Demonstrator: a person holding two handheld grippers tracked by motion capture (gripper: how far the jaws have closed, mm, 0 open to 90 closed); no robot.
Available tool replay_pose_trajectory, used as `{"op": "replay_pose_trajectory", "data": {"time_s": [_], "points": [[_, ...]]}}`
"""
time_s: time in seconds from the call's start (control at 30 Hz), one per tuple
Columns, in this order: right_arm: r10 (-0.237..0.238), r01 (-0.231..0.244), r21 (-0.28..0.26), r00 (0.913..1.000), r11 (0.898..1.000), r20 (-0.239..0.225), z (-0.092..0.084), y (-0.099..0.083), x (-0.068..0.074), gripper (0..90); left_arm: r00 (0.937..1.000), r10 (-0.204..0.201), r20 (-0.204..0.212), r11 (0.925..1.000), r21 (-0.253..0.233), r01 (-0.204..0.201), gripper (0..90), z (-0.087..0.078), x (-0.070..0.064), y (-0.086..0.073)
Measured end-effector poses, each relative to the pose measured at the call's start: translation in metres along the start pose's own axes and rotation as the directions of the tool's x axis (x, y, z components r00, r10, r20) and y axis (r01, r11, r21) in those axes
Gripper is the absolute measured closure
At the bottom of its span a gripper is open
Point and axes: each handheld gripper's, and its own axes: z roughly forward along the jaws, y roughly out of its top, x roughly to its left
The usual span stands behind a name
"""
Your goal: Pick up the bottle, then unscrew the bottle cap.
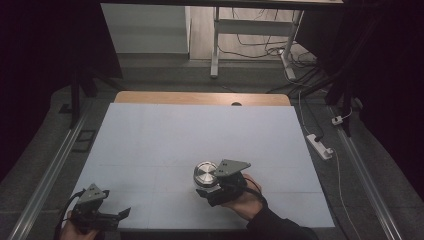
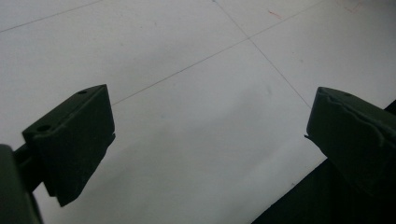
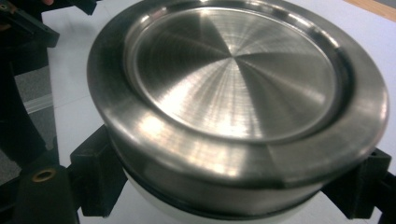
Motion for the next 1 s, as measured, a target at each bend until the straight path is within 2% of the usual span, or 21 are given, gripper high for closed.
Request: {"op": "replay_pose_trajectory", "data": {"time_s": [0.23,0.4,0.57,0.67,0.8,0.87,1.0], "points": [[-0.015,0.015,0.006,0.9999,1.000,-0.006,0.003,0.000,0.002,14.4,1.0000,-0.002,0.007,1.0000,-0.002,0.002,1.8,0.000,0.000,0.000],[-0.007,0.007,0.007,1.0000,1.000,-0.002,0.002,0.001,-0.001,14.5,0.9999,-0.007,0.014,1.0000,-0.002,0.007,1.4,0.000,0.002,0.001],[-0.007,0.007,0.007,1.0000,1.000,0.003,0.001,0.002,-0.002,14.4,0.9996,0.018,0.020,0.9987,-0.048,-0.017,0.0,0.000,0.001,0.004],[-0.011,0.011,0.005,0.9999,1.000,0.004,0.001,0.003,-0.003,14.4,0.9991,0.030,0.029,0.9986,-0.046,-0.028,0.0,0.002,-0.001,0.008],[-0.003,0.003,0.006,1.0000,1.000,0.005,0.000,0.004,-0.006,14.5,0.9976,0.043,0.053,0.9979,-0.050,-0.041,0.0,0.004,-0.004,0.016],[-0.008,0.008,0.007,1.0000,1.000,0.004,0.000,0.005,-0.007,14.4,0.9959,0.066,0.063,0.9961,-0.063,-0.062,0.0,0.005,-0.006,0.021],[-0.012,0.012,0.010,0.9999,1.000,0.003,0.000,0.007,-0.009,14.5,0.9883,0.098,0.116,0.9920,-0.091,-0.088,0.0,0.009,-0.007,0.029]]}}
